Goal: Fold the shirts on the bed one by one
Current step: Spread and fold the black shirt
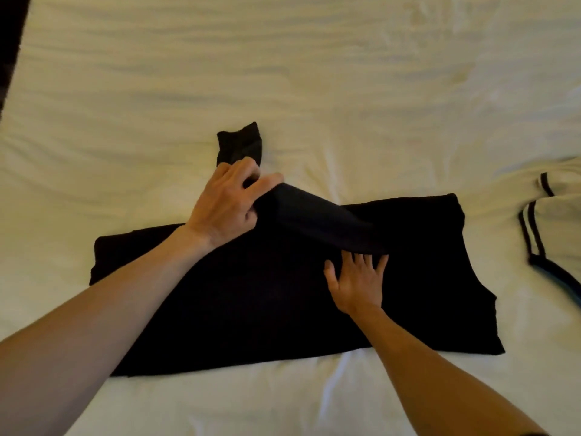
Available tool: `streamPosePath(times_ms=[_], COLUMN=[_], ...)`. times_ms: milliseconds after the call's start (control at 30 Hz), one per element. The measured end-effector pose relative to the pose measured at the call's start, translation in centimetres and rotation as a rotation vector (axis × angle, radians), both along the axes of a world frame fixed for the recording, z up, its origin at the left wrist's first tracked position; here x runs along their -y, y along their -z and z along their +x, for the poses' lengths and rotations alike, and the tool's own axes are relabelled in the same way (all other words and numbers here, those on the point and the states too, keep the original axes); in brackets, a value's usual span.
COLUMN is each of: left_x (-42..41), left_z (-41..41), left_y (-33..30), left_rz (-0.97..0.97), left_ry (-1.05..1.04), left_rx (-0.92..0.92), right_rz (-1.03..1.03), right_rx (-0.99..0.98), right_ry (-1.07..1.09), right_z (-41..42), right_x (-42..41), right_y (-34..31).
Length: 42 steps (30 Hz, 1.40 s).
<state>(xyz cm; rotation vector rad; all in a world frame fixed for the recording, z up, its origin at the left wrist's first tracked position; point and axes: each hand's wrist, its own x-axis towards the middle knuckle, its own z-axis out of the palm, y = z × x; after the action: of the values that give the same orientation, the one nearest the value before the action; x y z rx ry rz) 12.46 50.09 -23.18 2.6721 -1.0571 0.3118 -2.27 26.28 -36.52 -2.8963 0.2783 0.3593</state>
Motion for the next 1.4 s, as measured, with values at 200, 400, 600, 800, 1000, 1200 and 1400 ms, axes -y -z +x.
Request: streamPosePath(times_ms=[200,400,600,800,1000,1200,1400], left_x=[-4.2,-4.9,-3.6,-5.0,-6.2,-5.4,-10.6], left_z=[-6.7,-9.4,-7.0,-2.0,1.6,-0.9,-9.9], left_y=[3.6,6.3,5.5,2.9,0.4,-0.6,1.2], left_rz=[0.45,0.271,-0.527,-1.037,-0.821,-1.556,-2.158], left_ry=[-0.2,-0.406,-1.192,-1.481,-1.318,-1.064,-1.02], left_rx=[-0.143,-0.33,-0.554,-1.119,-1.766,-1.508,-1.121], right_rz=[-0.014,0.095,0.233,0.056,0.033,0.023,0.007], right_rx=[-0.087,0.325,0.361,-0.083,-0.16,-0.19,-0.173], right_ry=[-0.003,-0.141,-0.305,-0.416,-0.422,-0.415,-0.41], right_z=[0.4,-2.8,0.0,0.0,0.4,0.5,0.5], right_x=[-0.6,-0.2,-2.1,-5.5,-5.5,-5.6,-5.7], right_y=[-1.7,-4.7,-5.7,-2.0,-1.4,-1.2,-0.9])
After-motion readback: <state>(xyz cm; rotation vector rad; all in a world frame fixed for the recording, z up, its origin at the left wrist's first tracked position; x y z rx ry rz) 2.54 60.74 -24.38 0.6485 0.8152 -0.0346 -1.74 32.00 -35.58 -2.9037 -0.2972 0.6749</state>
